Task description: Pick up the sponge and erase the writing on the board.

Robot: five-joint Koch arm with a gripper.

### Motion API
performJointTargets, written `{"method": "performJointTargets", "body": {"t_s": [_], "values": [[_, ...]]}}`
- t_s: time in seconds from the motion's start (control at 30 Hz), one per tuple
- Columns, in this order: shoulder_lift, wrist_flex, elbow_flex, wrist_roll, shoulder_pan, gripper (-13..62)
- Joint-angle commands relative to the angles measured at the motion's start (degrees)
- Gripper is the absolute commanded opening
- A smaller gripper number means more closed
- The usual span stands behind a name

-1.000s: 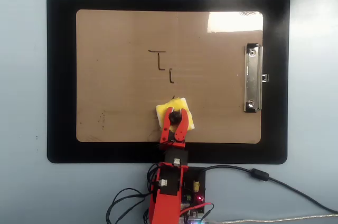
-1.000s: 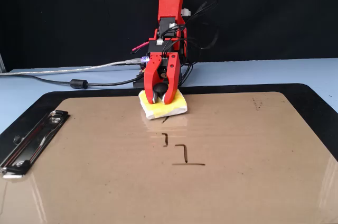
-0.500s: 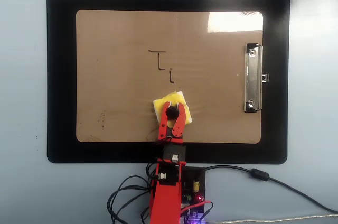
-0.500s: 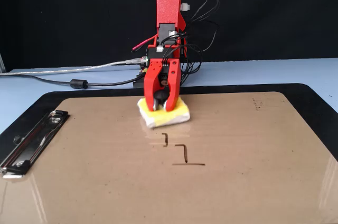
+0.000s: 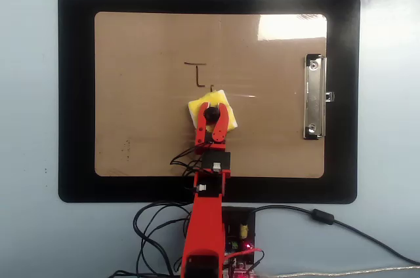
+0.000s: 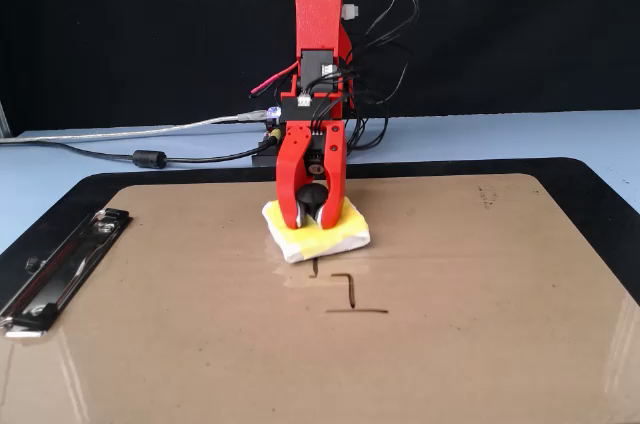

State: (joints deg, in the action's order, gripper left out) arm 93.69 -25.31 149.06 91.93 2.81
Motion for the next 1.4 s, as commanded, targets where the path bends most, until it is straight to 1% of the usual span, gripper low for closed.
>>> {"method": "performJointTargets", "body": {"t_s": [0.0, 0.13, 0.2, 0.23, 0.3, 0.4, 0.43, 0.53, 0.57, 0.6, 0.67, 0.73, 0.8, 0.9, 0.93, 1.07, 1.1, 1.17, 1.2, 1.27, 1.3, 1.37], "values": [[5.10, -0.09, 4.48, 1.93, 0.53, -8.0], [26.63, 0.70, 21.97, 1.58, 0.35, -8.0], [33.13, 2.81, 26.19, 1.49, 0.26, -8.0], [33.57, 4.04, 26.02, 1.49, 0.44, -8.0], [31.82, 6.33, 21.01, 1.41, 0.35, -8.0], [19.78, 7.82, 9.93, 1.76, 0.35, -8.0], [12.92, 7.73, 4.92, 1.85, 0.26, -8.0], [-0.09, 6.86, -5.89, 2.02, 0.18, -8.0], [-2.11, 6.77, -7.38, 2.02, 0.18, -8.0], [-2.20, 6.68, -7.56, 2.02, 0.18, -8.0], [0.97, 6.77, -3.08, 2.02, 0.00, -8.0], [8.88, 6.77, 4.75, 2.02, -1.67, -8.0], [17.14, 6.77, 11.51, 1.49, -7.38, -8.0], [23.29, 7.29, 15.91, 1.32, -15.56, -8.0], [23.47, 7.21, 16.00, 1.23, -16.96, -8.0], [21.97, 6.59, 15.38, 1.49, -16.26, -8.0], [21.71, 6.50, 15.12, 1.58, -15.03, -8.0], [21.27, 6.68, 11.87, 1.93, -8.53, -8.0], [19.69, 6.94, 9.67, 1.93, -5.01, -8.0], [12.04, 6.77, 4.22, 2.29, 1.05, -8.0], [8.53, 6.77, 1.85, 2.81, 2.29, -7.9], [7.29, 6.68, 1.58, 4.39, 2.81, -8.0]]}}
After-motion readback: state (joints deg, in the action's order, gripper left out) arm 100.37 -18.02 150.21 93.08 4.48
